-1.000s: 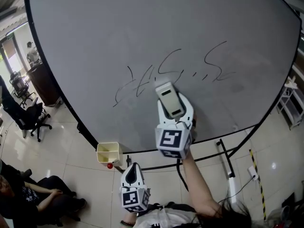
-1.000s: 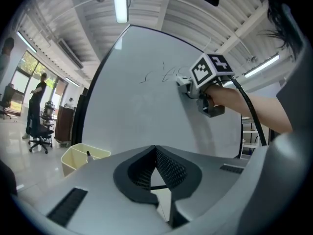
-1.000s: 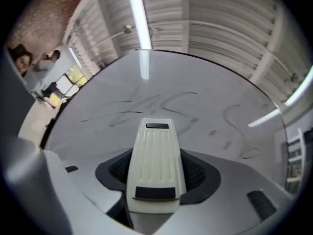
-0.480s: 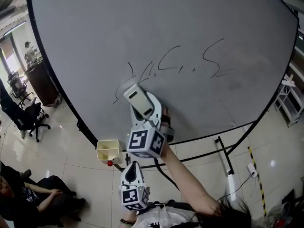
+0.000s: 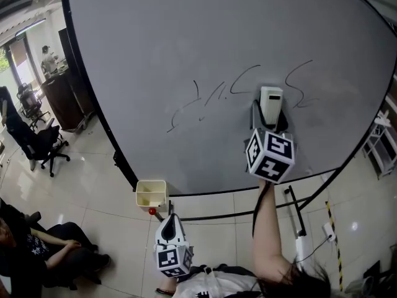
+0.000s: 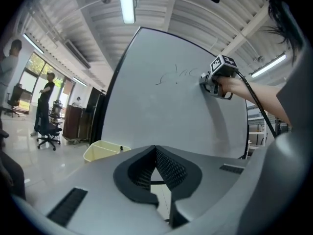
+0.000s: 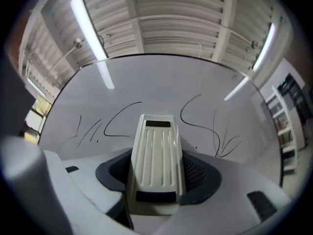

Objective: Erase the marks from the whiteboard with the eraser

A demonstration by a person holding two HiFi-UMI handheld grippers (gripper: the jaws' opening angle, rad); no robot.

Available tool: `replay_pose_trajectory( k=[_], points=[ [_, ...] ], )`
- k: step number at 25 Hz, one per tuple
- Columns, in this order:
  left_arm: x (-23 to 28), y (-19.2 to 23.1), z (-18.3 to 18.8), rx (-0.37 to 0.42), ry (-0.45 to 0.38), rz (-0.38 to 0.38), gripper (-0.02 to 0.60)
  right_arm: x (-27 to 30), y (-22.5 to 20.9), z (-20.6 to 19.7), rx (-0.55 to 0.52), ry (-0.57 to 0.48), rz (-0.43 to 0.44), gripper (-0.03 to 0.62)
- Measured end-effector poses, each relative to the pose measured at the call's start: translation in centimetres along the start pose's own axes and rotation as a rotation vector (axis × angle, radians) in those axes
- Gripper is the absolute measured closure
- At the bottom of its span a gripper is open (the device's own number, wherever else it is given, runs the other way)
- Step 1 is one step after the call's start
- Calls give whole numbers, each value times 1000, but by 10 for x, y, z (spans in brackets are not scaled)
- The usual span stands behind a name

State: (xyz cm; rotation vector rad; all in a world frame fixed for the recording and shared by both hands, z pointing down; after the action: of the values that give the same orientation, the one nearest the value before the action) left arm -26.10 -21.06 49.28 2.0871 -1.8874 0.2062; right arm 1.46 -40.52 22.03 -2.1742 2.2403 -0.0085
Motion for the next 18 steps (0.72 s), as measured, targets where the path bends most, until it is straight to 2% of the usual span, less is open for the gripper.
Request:
replay_pose_trajectory(
  k=[2, 3, 6, 7, 9, 10, 12, 16, 18],
  points=[
    [1, 7, -1, -21, 6, 13, 586, -6, 30, 3, -147, 14, -54, 324],
    [3, 8, -1, -28, 8, 14, 586, -7, 50, 2, -207, 27, -38, 326],
    [10, 3, 1, -29, 8, -7, 586, -7, 125, -19, -360, 75, 127, 322],
    [14, -1, 3, -24, 9, -20, 586, -8, 151, -29, -444, 93, 173, 320],
    [19, -12, 6, -14, 5, -53, 586, -13, 191, -49, -621, 120, 223, 318],
    [21, -19, 7, -11, 1, -71, 586, -14, 197, -55, -663, 125, 231, 318],
    [20, -29, 8, -1, -7, -101, 586, -12, 175, -53, -629, 128, 195, 318],
    [19, -27, 5, 19, 1, -109, 586, -3, 74, -13, -290, 128, 65, 315],
    [19, -19, 2, 2, 12, -90, 586, -4, 52, -4, -194, 127, 29, 315]
  ],
)
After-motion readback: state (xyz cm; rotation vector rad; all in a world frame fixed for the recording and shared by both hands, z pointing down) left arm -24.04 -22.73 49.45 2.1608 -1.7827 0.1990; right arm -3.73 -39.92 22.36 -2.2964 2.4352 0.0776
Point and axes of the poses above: the fingertips, and each gripper's own axes: x forward along the fingers, y to its left, z out of its top, the point moved 4 cm from there along -x, backward along the fingers, and after that the axes turned 13 degrees about y, right-handed, at the moved point
